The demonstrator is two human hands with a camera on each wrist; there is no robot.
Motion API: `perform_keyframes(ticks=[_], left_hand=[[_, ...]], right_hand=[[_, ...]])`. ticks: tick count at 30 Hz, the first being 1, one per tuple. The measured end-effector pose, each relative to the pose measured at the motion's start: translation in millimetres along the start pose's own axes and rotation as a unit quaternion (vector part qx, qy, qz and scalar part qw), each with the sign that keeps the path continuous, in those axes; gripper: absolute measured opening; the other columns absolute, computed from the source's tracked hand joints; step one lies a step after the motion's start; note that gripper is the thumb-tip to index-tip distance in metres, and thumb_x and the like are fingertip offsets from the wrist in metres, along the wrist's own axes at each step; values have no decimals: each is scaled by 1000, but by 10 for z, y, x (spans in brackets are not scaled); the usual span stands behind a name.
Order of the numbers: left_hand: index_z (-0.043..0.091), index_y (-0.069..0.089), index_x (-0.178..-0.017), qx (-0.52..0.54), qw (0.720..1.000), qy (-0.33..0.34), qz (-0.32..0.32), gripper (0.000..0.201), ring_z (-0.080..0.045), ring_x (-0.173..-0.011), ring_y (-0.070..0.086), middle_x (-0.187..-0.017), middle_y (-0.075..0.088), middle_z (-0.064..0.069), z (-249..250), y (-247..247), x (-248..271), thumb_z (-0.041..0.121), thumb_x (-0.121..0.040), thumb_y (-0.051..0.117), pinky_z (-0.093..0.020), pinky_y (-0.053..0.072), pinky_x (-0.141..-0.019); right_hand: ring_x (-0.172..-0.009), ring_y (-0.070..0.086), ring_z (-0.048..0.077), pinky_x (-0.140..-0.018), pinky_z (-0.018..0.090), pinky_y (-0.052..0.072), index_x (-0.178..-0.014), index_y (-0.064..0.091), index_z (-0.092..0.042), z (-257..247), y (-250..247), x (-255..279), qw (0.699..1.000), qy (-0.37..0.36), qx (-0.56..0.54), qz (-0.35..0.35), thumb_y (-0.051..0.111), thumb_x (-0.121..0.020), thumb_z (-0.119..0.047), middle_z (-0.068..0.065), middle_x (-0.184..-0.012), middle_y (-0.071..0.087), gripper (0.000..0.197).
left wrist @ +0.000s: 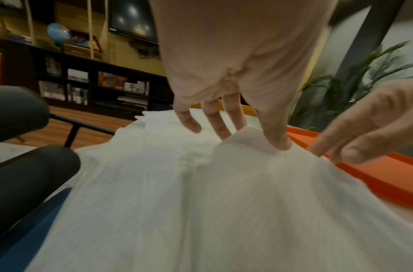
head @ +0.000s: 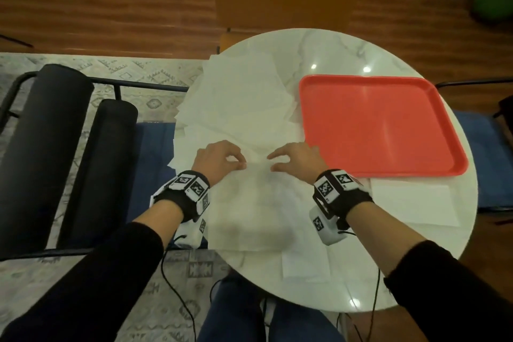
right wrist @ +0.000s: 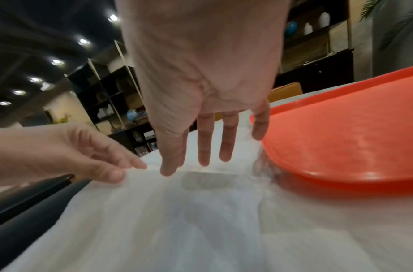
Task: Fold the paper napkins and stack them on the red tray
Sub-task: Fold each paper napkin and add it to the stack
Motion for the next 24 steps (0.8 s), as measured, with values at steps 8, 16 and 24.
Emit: perform_keyframes(ticks=[8,16,24], left_hand=[[31,75,-83,-48,979,178,88,24,-12,-74,55,-78,64,6,149,-156,163,47,-79,58,-42,40,-85],[26,72,-91,-26,961,235,144,28,0,-78,53,-86,62,16,50,-30,621,43,-89,49,-25,30,-83],[31,70,-90,-105,967,225,57,31,-3,-76,59,-86,63,18,-333,481,1097,47,-89,44,-27,31,-80]], right_hand=[[-101,55,16,-94,45,26,-97,69,-25,-83,-107,115,996,-60,17,59,59,-88,-35,-10,-97,63,16],[-87,57,14,-88,34,21,-86,70,-30,238,79,696,970,-82,-42,224,65,-85,-32,-12,-87,68,6],[-80,54,5,-92,36,24,-78,67,-31,333,718,1141,975,-113,-13,191,57,-81,-36,-16,-77,65,12]])
Point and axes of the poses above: each hand's wrist, its own x-axis away from the middle knuckle, its own y-axis out of the palm, z = x × y, the point moved 2 cm from there along -x, towards the middle knuckle
